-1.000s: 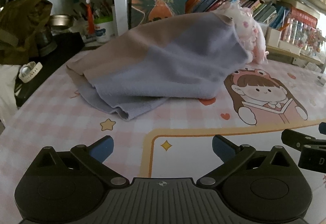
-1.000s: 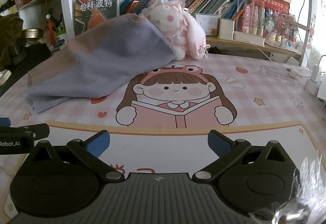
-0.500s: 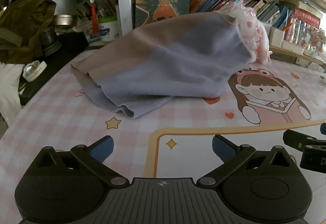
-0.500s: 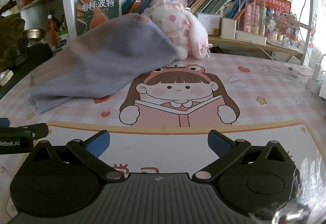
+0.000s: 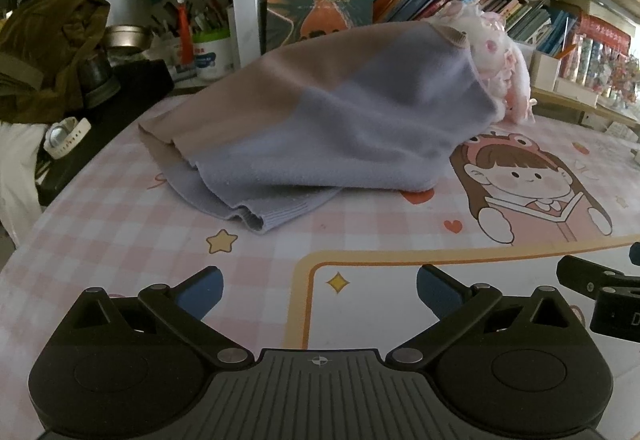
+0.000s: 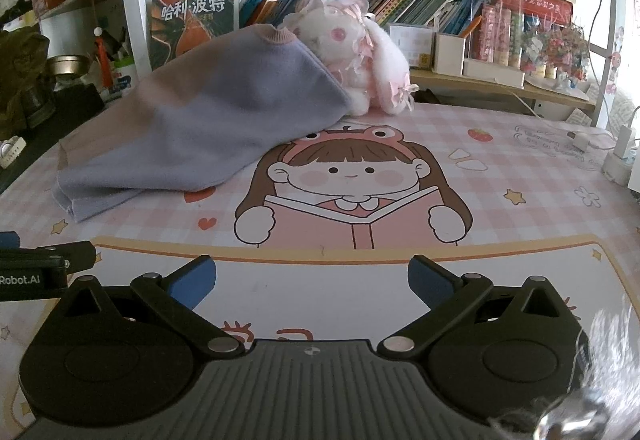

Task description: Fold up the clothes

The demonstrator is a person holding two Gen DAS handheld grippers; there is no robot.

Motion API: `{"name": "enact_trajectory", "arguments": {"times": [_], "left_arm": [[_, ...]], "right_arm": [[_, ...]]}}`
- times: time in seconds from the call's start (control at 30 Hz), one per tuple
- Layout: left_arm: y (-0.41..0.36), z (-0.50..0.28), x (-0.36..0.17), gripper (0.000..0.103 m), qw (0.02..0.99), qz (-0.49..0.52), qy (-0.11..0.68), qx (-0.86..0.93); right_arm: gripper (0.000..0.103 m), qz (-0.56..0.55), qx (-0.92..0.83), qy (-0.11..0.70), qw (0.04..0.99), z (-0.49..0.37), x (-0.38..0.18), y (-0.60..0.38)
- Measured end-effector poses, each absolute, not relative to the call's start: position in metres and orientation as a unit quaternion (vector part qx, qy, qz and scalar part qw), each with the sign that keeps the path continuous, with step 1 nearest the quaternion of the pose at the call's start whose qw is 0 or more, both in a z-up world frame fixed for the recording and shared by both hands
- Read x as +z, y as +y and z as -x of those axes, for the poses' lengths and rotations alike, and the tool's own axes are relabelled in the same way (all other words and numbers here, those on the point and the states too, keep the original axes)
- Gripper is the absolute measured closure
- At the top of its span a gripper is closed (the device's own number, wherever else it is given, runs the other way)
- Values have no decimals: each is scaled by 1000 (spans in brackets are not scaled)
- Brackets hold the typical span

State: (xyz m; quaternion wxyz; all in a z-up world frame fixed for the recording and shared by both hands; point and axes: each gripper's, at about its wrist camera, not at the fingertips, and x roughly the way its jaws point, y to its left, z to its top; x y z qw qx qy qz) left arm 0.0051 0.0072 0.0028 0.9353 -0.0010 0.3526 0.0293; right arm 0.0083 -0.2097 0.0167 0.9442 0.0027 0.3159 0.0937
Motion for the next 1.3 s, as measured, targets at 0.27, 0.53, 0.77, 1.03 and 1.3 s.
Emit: {"name": "enact_trajectory", "arguments": {"times": [0.27,0.53,0.77,1.03,1.3], "left_arm": [[8,-6,2,0,934,2,355,31],[8,-9,0,0,933,1,359,36],[9,-10,0,0,932,1,361,40],[11,-10,-1,0,932,0,359,43],[18,-15,-9,0,921,30,387,46]], "right_arm": [[0,-3,95,320,943,-10,16,-209],[0,-3,96,322,942,-11,15,-208],[0,-2,96,324,941,-13,15,-207],[0,-8,98,331,938,-15,13,-207],[0,-29,97,345,933,-19,13,-209]]}}
